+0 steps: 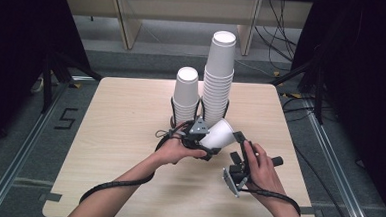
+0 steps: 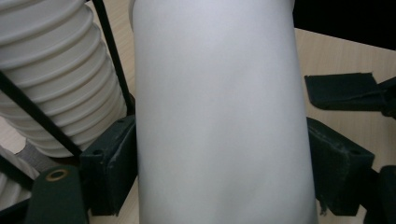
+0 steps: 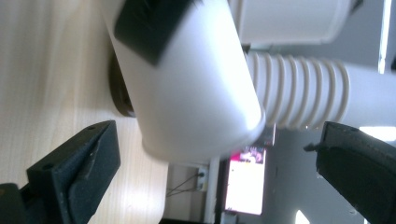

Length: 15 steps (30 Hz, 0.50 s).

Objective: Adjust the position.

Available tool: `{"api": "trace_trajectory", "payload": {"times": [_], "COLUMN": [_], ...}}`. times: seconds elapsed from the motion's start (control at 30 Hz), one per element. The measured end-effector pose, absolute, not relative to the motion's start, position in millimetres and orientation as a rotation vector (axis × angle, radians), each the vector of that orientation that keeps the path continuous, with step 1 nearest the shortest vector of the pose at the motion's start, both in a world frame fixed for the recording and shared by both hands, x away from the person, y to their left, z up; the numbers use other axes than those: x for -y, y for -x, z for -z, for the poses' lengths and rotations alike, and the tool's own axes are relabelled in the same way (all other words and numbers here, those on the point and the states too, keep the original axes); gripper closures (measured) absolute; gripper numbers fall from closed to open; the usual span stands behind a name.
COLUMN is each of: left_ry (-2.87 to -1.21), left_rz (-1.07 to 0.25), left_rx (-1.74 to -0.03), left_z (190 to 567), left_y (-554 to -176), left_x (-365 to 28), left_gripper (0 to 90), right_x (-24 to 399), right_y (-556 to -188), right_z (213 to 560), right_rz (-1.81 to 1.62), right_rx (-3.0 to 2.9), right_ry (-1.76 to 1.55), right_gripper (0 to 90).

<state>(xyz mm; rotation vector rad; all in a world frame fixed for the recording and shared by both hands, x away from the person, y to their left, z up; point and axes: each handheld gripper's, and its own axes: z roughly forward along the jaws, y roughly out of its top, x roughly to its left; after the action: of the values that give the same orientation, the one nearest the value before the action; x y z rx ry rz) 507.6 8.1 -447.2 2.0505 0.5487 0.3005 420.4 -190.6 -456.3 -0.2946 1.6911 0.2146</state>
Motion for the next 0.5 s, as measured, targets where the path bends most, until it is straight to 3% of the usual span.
{"api": "trace_trajectory", "payload": {"times": [0.27, 0.5], "left_ry": [-2.009, -1.985], "left_rz": [-0.312, -0.332], "left_rx": [-0.57, -0.592], "left_z": [448.3, 451.7], "left_y": [-506.0, -502.8], "left_x": [-15.3, -19.2], "left_gripper": [19.6, 19.6], "right_x": [206.4, 213.0], "right_y": [-422.7, -426.2], "right_z": [453.0, 459.7], "right_rz": [-0.226, -0.434], "right_rx": [-1.691, -1.732], "right_ry": [0.121, -0.191], "right_gripper": [1.2, 1.9]}}
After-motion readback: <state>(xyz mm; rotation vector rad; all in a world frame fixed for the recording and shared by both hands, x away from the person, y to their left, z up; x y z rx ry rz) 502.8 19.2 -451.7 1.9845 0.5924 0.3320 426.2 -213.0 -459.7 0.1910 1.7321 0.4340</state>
